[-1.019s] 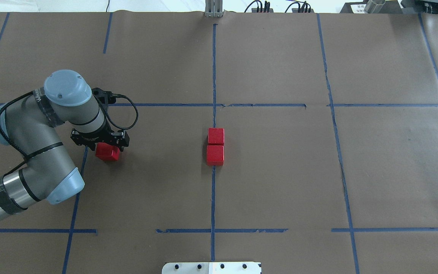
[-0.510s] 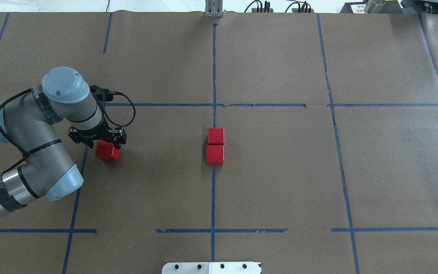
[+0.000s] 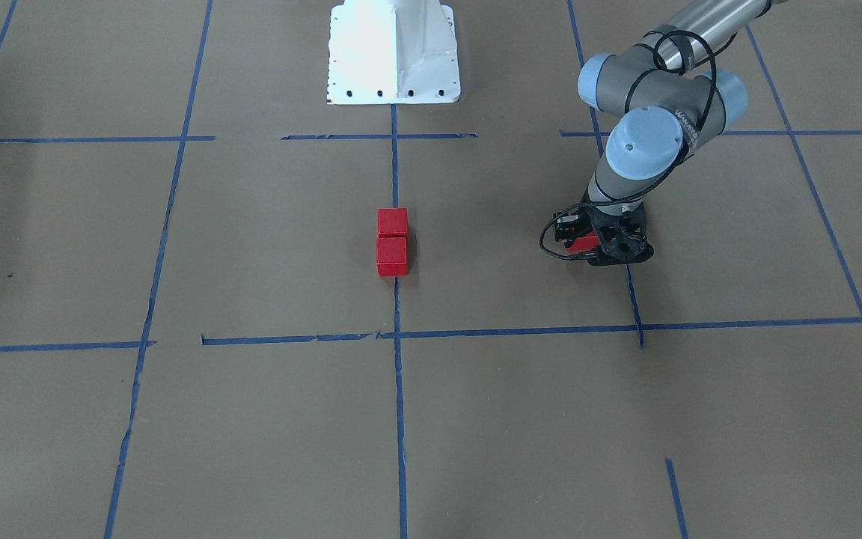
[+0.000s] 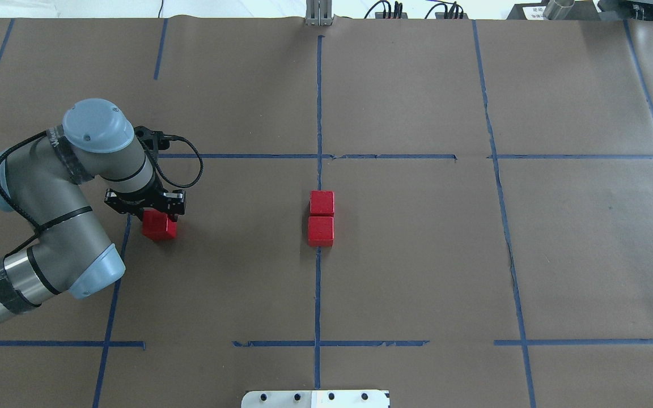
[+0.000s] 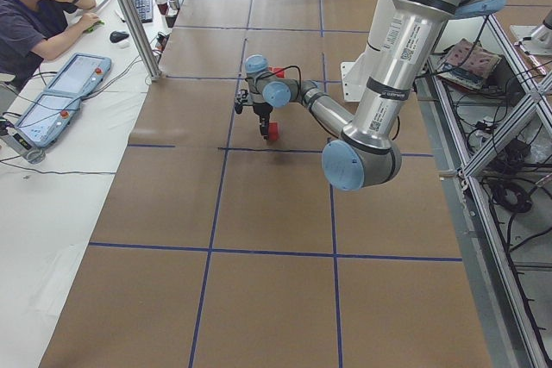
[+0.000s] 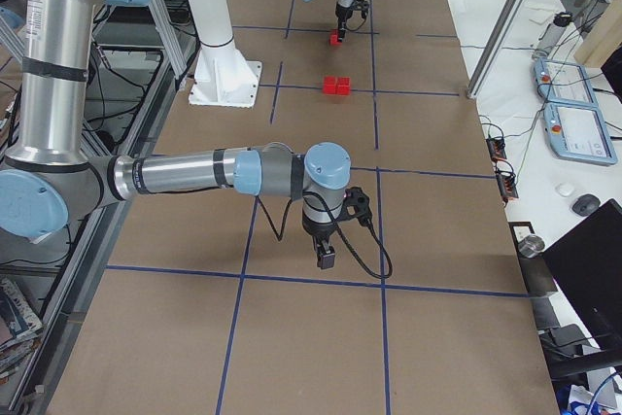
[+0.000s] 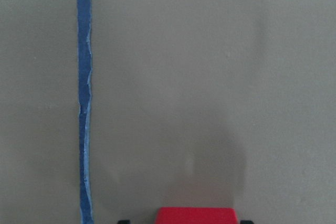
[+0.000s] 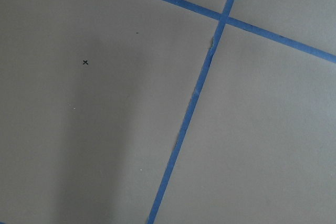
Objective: Form red blocks into L shape at center
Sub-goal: 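Lower the left gripper and grasp the last red cube, then lift the red cube with the left gripper and carry it toward the pair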
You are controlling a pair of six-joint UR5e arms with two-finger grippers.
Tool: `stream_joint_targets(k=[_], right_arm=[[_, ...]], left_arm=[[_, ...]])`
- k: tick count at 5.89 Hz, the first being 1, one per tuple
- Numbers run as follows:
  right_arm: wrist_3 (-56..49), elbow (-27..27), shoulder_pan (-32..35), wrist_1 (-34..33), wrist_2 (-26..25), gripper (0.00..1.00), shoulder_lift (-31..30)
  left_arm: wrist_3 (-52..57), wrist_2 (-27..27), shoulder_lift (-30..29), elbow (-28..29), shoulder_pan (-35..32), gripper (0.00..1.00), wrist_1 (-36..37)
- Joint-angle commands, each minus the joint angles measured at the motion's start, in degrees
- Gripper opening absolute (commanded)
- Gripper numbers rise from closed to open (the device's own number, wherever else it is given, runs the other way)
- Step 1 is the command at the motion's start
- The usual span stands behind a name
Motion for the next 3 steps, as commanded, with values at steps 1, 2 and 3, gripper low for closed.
stream_joint_targets(k=[1, 2, 3], right_arm=[[0.0, 0.0, 0.0, 0.0, 0.0, 1.0, 0.0], [0.0, 0.1, 0.0, 0.0, 0.0, 1.0, 0.0], [0.0, 0.1, 0.0, 0.0, 0.0, 1.0, -0.1]], left_arm=[[-0.7, -0.2, -2.1, -0.5, -2.4, 0.33, 0.6], [-1.0, -0.3, -3.1, -0.7, -5.4, 0.28, 1.0], [-8.5, -0.4, -4.5, -1.2, -6.4, 0.28, 1.0]])
